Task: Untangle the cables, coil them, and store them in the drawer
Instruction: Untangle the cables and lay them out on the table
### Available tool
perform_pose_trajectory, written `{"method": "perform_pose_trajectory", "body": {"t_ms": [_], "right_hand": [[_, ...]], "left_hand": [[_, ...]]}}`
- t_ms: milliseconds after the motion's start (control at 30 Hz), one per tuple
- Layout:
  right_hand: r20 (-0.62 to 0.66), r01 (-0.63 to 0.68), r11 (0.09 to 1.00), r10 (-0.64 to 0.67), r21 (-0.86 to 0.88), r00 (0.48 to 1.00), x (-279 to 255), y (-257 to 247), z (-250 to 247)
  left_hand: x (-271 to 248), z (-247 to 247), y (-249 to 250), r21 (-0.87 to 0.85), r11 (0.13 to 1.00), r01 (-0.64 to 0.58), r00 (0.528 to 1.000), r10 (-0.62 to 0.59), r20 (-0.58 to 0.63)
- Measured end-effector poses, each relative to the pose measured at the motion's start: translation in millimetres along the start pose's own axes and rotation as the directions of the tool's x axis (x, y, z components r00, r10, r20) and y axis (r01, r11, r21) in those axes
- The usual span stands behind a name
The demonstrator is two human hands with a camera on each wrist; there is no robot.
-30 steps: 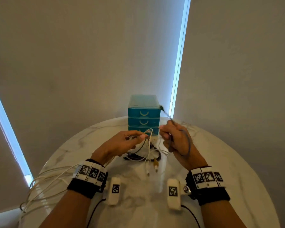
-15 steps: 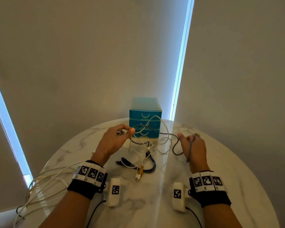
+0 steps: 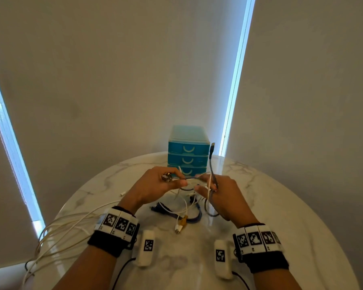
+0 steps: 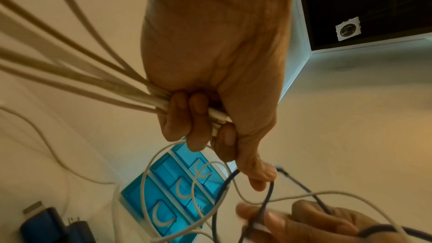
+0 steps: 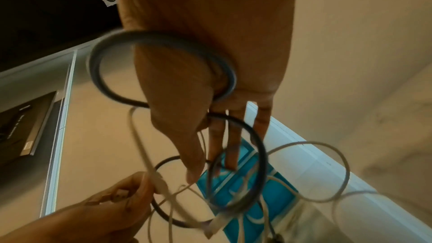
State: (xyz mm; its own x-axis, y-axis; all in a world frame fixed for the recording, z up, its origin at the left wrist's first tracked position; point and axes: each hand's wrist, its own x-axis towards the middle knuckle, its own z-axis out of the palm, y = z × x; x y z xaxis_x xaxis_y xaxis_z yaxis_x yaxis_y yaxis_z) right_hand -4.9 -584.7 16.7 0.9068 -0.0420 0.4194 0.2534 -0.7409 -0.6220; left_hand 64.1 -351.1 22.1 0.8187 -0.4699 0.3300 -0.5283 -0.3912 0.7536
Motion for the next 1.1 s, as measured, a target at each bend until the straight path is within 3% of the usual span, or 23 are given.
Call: {"method": "perform_pose_trajectory", "body": {"t_ms": [133, 233, 300, 333, 367, 400, 433, 500, 600, 667, 733, 767, 800, 867, 900, 1000, 1100], "right_hand": [[-0.045, -0.043, 0.986, 0.036, -0.163, 0.998, 1, 6, 4], [-0.094, 0.037, 0.999, -0.034, 0.029, 0.995, 2, 1, 0], [0.046, 0.209, 0.973, -0.214, 0.101, 0.976, 3, -10, -3], [-0.011, 0.357, 0.931, -0.358, 0.072, 0.934, 6, -10, -2], [-0.069, 0.409, 0.906, -0.404, 0.109, 0.912, 8, -10, -9], [0.021, 0.339, 0.926, -0.347, 0.168, 0.938, 4, -14, -8], [0.044, 0.183, 0.945, -0.202, 0.272, 0.978, -1, -15, -9], [-0.193, 0.118, 0.944, -0.059, 0.307, 0.979, 1, -6, -12], [-0.250, 0.137, 0.914, -0.040, 0.382, 0.967, 2, -5, -18], [-0.406, 0.109, 0.876, 0.105, 0.471, 0.908, 4, -5, -22], [-0.520, 0.200, 0.693, 0.287, 0.692, 0.804, 0, 3, -40], [-0.508, 0.258, 0.547, 0.375, 0.796, 0.775, -2, 5, -50], [-0.454, 0.291, 0.396, 0.423, 0.871, 0.784, -4, 9, -59], [-0.306, 0.248, 0.183, 0.444, 0.951, 0.843, -7, 12, -65], [-0.247, 0.195, 0.163, 0.429, 0.967, 0.869, -7, 13, -63], [-0.181, 0.094, 0.220, 0.419, 0.971, 0.890, -1, 15, -47], [-0.143, 0.025, 0.261, 0.444, 0.965, 0.885, 1, 3, -37]], "left_hand": [[-3, 0, 5, 0.002, 1.000, 0.006, 1.000, -0.006, 0.023], [-4, 3, 12, 0.044, 0.997, 0.067, 0.996, -0.070, 0.056], [-6, 5, 17, 0.046, 0.988, 0.147, 0.985, -0.150, 0.083], [-6, 6, 18, 0.029, 0.986, 0.162, 0.982, -0.164, 0.093], [-6, 5, 20, 0.026, 0.986, 0.164, 0.982, -0.166, 0.094], [-7, 4, 19, 0.027, 0.986, 0.164, 0.983, -0.165, 0.075], [-7, 2, 19, 0.030, 0.985, 0.168, 0.984, -0.169, 0.055], [-7, -2, 16, 0.015, 0.984, 0.176, 0.984, -0.176, 0.035], [-6, -4, 12, -0.086, 0.991, 0.107, 0.994, -0.106, 0.013], [-5, -8, 9, -0.094, 0.992, 0.087, 0.993, -0.095, -0.077], [-5, -15, 3, -0.024, 0.988, 0.151, 0.972, -0.153, -0.177], [-5, -19, 0, 0.002, 0.982, 0.191, 0.962, -0.186, -0.200], [-5, -21, -5, 0.021, 0.971, 0.237, 0.950, -0.227, -0.212], [-6, -23, -11, 0.019, 0.940, 0.341, 0.922, -0.331, -0.201], [-6, -23, -13, 0.038, 0.922, 0.386, 0.910, -0.374, -0.181], [-3, -22, -17, 0.166, 0.887, 0.431, 0.899, -0.407, -0.163], [-9, -27, 1, 0.084, 0.966, 0.243, 0.911, -0.197, -0.363]]}}
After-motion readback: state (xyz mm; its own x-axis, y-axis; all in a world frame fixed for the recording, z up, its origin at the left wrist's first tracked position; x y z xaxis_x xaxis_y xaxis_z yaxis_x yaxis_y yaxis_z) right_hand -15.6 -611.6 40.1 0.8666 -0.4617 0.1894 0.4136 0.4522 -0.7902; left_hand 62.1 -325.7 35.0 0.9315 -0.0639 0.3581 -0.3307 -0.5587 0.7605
